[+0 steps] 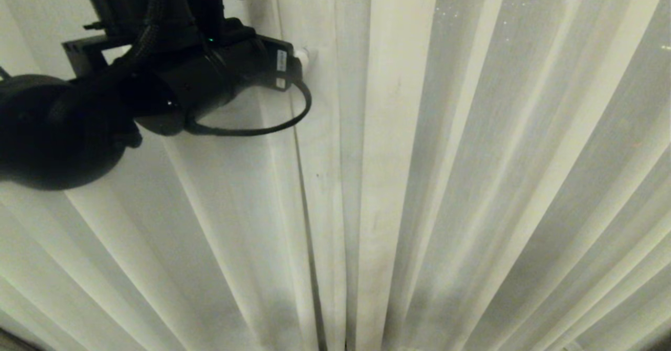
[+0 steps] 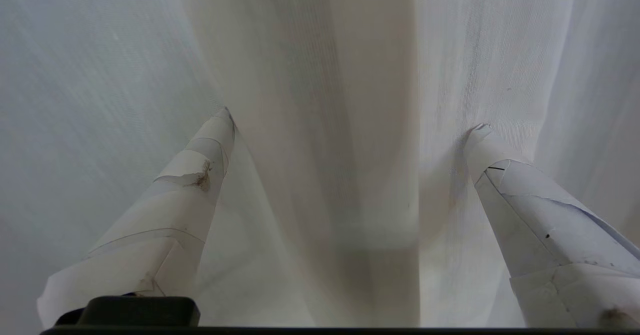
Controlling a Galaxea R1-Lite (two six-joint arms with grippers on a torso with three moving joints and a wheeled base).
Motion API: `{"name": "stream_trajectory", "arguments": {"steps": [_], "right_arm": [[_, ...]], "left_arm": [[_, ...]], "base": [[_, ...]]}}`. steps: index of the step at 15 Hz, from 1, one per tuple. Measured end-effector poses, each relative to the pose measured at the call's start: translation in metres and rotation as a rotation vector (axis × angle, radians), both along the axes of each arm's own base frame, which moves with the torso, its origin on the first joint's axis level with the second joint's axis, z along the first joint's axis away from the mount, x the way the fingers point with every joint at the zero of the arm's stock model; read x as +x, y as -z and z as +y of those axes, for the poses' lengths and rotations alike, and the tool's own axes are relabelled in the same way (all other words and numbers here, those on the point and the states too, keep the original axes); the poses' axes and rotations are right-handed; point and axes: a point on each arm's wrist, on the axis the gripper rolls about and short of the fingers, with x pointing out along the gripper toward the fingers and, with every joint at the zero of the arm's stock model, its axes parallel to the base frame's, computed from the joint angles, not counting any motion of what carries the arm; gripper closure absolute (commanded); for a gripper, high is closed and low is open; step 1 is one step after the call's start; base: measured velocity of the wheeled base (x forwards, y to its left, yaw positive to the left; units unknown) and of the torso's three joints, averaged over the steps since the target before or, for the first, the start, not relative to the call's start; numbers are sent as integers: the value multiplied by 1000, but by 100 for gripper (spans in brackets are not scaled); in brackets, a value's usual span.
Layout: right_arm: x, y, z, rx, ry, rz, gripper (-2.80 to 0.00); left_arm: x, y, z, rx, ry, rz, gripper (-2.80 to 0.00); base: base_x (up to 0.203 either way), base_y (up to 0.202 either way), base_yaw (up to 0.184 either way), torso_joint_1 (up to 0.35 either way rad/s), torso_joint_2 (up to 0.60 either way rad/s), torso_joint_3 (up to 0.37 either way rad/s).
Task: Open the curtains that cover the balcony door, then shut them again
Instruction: Pull the inner curtains open on both sides
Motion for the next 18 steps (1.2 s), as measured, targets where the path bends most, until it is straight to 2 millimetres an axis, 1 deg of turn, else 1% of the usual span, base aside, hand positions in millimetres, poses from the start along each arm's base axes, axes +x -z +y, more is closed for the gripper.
{"name": "stream_trajectory", "arguments": {"steps": [1, 2, 3, 9, 14, 18], "right_arm": [[0, 0, 0, 0, 0, 0, 0], [0, 0, 0, 0, 0, 0, 0], [0, 0, 0, 0, 0, 0, 0], [0, 0, 0, 0, 0, 0, 0], [0, 0, 0, 0, 0, -1, 0], [0, 0, 0, 0, 0, -1, 0]], "left_arm": [[3, 1, 0, 3, -5, 0, -280], [5, 1, 0, 5, -9, 1, -231], [7, 2, 0, 6, -14, 2, 0], [18, 3, 3, -21, -38, -42, 0], [25, 0, 13, -58, -74, -102, 0], [22, 3, 21, -67, -90, -115, 0]], "base": [[0, 0, 0, 0, 0, 0], [0, 0, 0, 0, 0, 0], [0, 0, 0, 0, 0, 0], [0, 0, 0, 0, 0, 0], [0, 0, 0, 0, 0, 0], [0, 0, 0, 0, 0, 0]]}}
